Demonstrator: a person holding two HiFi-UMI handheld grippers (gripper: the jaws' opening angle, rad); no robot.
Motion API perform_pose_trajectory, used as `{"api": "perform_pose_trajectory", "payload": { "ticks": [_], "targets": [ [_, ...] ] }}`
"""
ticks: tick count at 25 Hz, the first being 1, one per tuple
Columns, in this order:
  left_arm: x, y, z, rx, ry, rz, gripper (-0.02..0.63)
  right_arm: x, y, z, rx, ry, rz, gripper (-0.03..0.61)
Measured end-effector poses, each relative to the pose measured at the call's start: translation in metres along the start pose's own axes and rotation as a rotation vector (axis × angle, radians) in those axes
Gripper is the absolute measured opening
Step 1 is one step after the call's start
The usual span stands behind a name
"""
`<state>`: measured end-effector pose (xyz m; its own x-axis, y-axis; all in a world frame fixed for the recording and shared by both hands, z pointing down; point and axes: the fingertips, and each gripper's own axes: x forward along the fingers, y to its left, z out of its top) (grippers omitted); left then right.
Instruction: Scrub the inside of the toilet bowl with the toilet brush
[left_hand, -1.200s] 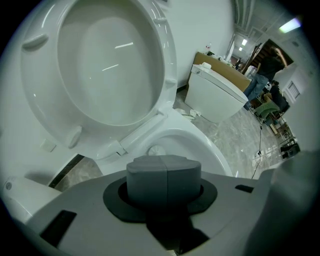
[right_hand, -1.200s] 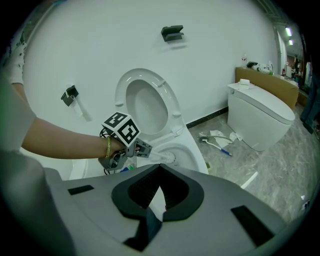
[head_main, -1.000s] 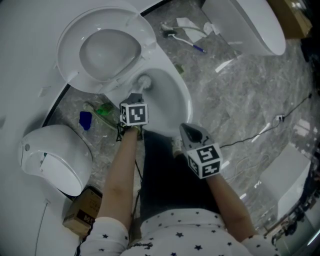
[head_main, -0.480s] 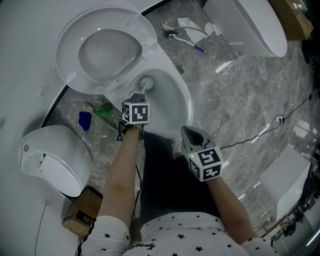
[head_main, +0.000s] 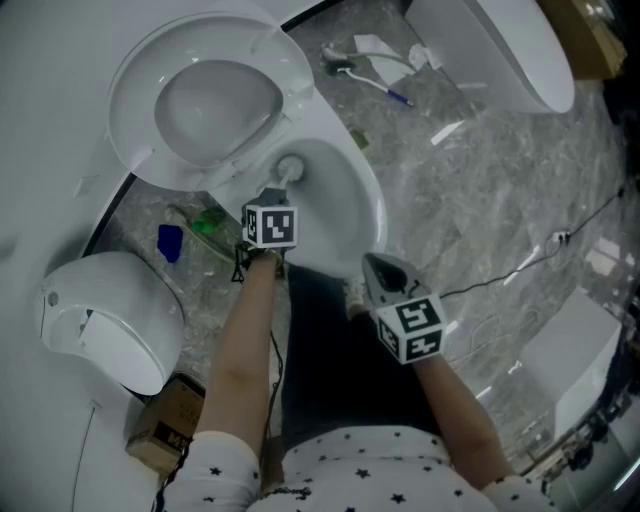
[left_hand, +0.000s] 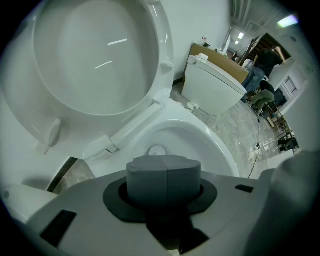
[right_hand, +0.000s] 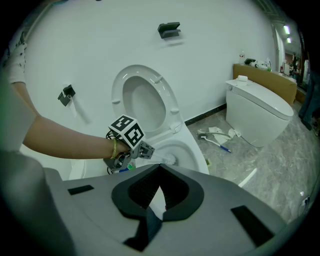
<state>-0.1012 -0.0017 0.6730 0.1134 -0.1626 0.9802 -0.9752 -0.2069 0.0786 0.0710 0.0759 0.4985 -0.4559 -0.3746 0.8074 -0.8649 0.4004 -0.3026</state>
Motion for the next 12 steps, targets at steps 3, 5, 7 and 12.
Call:
{"api": "perform_pose_trajectory", "payload": {
  "ticks": [3,5,7,12],
  "targets": [
    [-0.001,0.003,0.000,-0.004,-0.002,0.005,0.154,0.001,0.000,0.001,-0.003,-0.002,0.001,0.000],
    [-0.002,0.004,-0.001,-0.006,-0.003,0.007,0.153,0.001,0.000,0.001,-0.004,-0.002,0.001,0.000],
    [-0.004,0.005,-0.003,-0.007,-0.004,0.012,0.154,0.000,0.001,0.002,-0.006,-0.003,0.001,0.000],
    [-0.006,0.011,-0.012,-0.006,0.010,0.028,0.153,0.000,0.001,0.003,-0.010,-0.005,0.001,0.000]
  ]
}}
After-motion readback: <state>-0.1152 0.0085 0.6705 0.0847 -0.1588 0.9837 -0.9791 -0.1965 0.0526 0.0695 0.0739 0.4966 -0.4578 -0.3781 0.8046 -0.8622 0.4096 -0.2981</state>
